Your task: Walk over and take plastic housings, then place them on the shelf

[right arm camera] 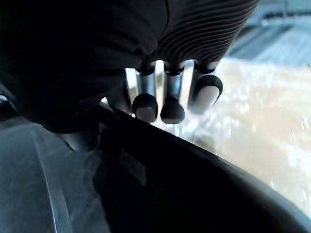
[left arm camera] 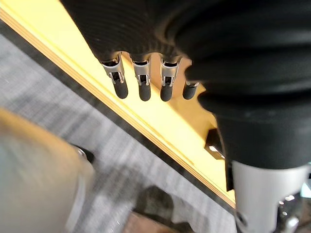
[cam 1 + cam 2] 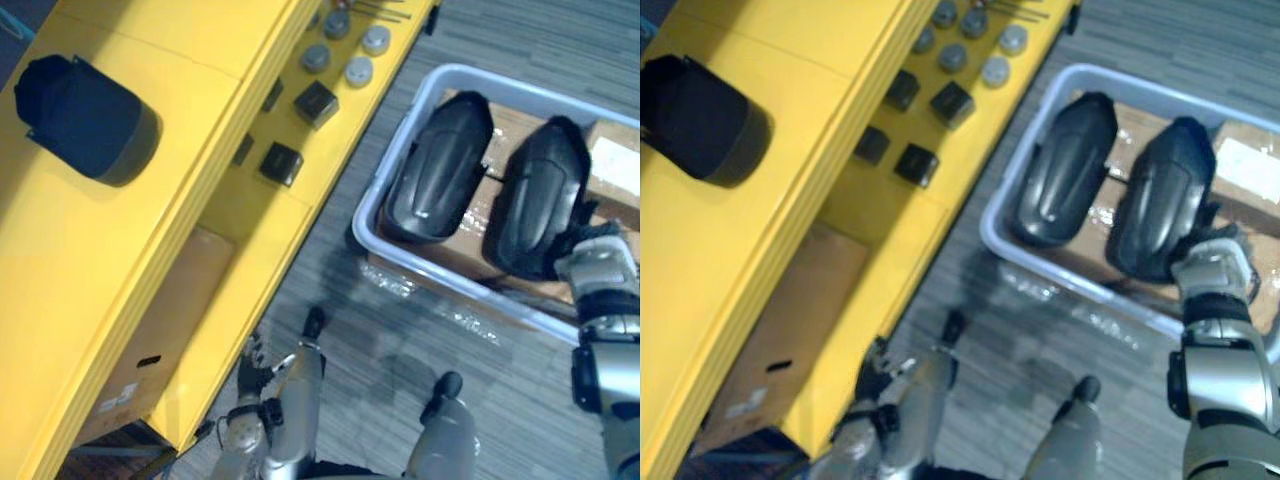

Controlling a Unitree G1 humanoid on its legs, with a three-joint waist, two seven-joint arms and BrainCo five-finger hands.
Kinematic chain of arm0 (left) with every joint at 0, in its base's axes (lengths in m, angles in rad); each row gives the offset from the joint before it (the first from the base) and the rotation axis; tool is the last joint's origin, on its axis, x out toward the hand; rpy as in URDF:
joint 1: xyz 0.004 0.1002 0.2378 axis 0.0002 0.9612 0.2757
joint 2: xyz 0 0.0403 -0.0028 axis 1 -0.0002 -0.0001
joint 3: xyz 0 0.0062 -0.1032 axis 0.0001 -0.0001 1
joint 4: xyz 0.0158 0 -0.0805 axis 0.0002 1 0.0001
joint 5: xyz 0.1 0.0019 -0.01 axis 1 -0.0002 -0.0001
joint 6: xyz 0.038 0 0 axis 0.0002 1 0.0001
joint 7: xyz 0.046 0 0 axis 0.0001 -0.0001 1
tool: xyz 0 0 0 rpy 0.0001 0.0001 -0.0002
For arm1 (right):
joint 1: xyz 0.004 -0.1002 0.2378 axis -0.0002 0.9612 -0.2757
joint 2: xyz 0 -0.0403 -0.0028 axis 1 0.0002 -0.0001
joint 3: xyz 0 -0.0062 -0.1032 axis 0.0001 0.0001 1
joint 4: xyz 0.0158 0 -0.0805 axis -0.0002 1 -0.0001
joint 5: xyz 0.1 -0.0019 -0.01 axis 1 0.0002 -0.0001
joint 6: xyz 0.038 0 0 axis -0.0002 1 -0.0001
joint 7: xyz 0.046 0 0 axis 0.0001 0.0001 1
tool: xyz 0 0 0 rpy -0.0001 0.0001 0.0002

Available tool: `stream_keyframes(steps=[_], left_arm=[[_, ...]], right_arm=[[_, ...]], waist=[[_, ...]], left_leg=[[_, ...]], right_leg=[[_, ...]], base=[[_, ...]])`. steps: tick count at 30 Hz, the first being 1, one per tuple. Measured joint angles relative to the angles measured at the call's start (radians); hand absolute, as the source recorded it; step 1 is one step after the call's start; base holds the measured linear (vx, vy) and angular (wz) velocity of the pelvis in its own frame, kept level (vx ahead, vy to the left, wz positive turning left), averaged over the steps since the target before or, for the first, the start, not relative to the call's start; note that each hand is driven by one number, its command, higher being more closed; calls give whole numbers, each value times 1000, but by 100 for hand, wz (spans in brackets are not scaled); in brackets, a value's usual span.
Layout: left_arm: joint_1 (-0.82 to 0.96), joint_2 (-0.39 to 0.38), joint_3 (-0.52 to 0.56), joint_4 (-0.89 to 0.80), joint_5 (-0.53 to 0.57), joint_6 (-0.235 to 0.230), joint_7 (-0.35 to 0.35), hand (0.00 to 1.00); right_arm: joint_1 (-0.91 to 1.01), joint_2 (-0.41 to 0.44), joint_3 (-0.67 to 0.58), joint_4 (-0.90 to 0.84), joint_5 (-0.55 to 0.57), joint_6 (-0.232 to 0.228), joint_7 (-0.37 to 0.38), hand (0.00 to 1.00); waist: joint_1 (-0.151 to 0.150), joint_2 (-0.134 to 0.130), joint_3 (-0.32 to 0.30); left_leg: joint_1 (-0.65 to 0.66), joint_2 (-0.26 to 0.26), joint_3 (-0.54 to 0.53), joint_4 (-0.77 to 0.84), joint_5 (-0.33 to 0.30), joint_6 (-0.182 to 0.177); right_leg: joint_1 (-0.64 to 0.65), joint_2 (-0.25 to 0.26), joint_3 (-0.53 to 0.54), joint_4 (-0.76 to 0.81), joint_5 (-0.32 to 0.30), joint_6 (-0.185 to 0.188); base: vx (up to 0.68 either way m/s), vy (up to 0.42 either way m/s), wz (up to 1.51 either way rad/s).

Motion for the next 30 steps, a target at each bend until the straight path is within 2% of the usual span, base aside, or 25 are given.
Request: stream_keyframes(steps=[4, 8, 10, 14, 18, 22, 24, 28, 30], left_arm=[[10, 2, 1, -78, -26, -22, -16, 0], [18, 14, 0, -193, -27, -38, -18, 0], [19, 22, 5, -229, -27, -38, -10, 0], [29, 34, 31, -342, -12, -18, 68, 0], [44, 45, 80, -460, 3, 21, 99, 0], [46, 80, 96, -586, 35, 75, 67, 0], [46, 106, 96, -625, 35, 98, 25, 0], [23, 111, 92, -658, 29, 127, -61, 0], [-8, 123, 72, -684, -3, 144, -118, 0]], right_arm=[[0, -44, 18, 2, -15, -70, -18, 100], [-1, -76, 47, -6, -3, -179, -85, 100], [2, -80, 48, -8, -1, -211, -112, 100], [50, -96, 63, -117, 17, -269, -138, 100], [137, -95, 62, -248, 16, -293, -165, 100], [223, -64, 53, -360, 14, -293, -185, 100], [263, -13, 53, -422, 4, -292, -193, 100], [292, 45, 53, -476, -26, -294, -212, 100], [296, 63, 53, -483, -26, -310, -262, 100]], waist=[[-3, 0, 0], [-8, 0, 0], [-13, -1, 1], [-36, -4, 2], [-55, -20, 12], [-66, -58, 31], [-72, -89, 29], [-77, -104, 28], [-84, -105, 27]], left_leg=[[1, 1, 3, 0, 1, -1], [7, 9, 13, 0, 1, -1], [21, 12, 20, -1, 1, -1], [32, 27, 21, -7, -4, 8], [75, 35, 22, -57, 18, 10], [124, 46, 28, -95, 36, 0], [148, 59, 35, -119, 39, -5], [198, 73, 58, -149, 43, -6], [212, 80, 63, -168, 53, -6]], right_leg=[[3, 0, 0, -4, 5, 4], [10, 7, -2, -27, 30, 3], [30, 11, -3, -52, 50, 2], [63, 36, -14, -106, 72, -4], [97, 44, -24, -134, 73, -10], [135, 55, -24, -158, 84, -16], [148, 63, -24, -165, 85, -20], [175, 71, -20, -177, 89, -32], [179, 77, -17, -179, 84, -40]], base=[[0, 0, 0], [-15, -3, -9], [-30, 15, -12], [-64, 3, -6], [-41, -40, 1], [8, -38, -2], [28, -47, -8], [14, -29, -13], [-36, -29, -6]])
